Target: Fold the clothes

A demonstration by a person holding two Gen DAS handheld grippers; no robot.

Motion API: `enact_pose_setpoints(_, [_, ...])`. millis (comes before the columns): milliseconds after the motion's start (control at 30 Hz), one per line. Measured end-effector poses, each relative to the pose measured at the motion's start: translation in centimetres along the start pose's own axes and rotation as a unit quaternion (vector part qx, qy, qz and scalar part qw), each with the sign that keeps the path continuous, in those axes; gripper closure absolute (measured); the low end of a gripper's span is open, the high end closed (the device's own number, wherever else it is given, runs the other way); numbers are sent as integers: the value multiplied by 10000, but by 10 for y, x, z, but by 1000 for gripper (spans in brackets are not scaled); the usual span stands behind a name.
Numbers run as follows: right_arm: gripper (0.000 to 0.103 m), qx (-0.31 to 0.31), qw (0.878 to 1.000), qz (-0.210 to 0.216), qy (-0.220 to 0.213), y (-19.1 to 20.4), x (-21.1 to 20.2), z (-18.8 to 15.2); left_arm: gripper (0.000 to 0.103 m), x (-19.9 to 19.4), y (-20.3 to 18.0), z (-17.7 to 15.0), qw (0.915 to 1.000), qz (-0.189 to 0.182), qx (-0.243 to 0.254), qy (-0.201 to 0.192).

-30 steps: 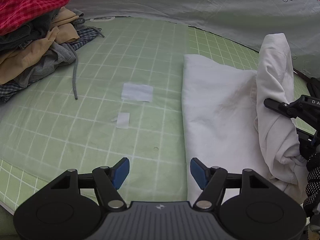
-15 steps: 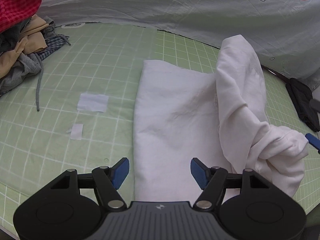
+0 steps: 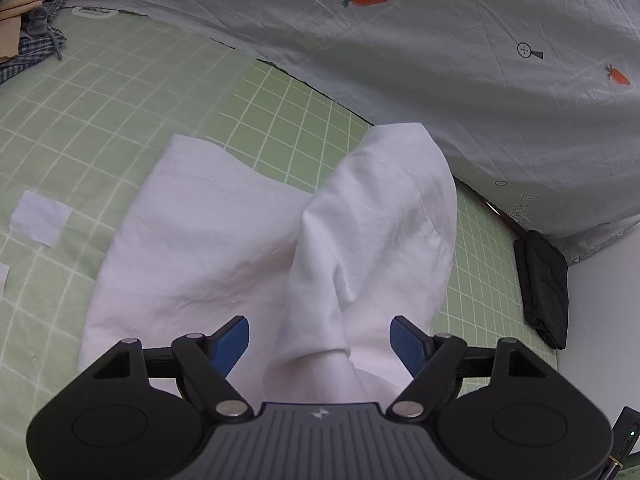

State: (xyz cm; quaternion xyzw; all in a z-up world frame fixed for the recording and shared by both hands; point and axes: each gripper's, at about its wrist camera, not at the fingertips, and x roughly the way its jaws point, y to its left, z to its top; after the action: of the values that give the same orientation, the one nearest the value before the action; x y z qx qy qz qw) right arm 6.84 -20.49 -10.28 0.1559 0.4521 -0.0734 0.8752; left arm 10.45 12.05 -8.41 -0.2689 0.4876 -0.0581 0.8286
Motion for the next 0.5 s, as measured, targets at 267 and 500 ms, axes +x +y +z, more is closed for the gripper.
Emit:
enact_pose_setpoints(267, [6,18,9999,20,146,3,10,-2,90,-14,30,-5,9979,-502,-399,-25])
enact_pose_setpoints(500, [6,-32,9998,20,205,22,4,-25,90,-64,84,-12,9950,-486,-682,-538])
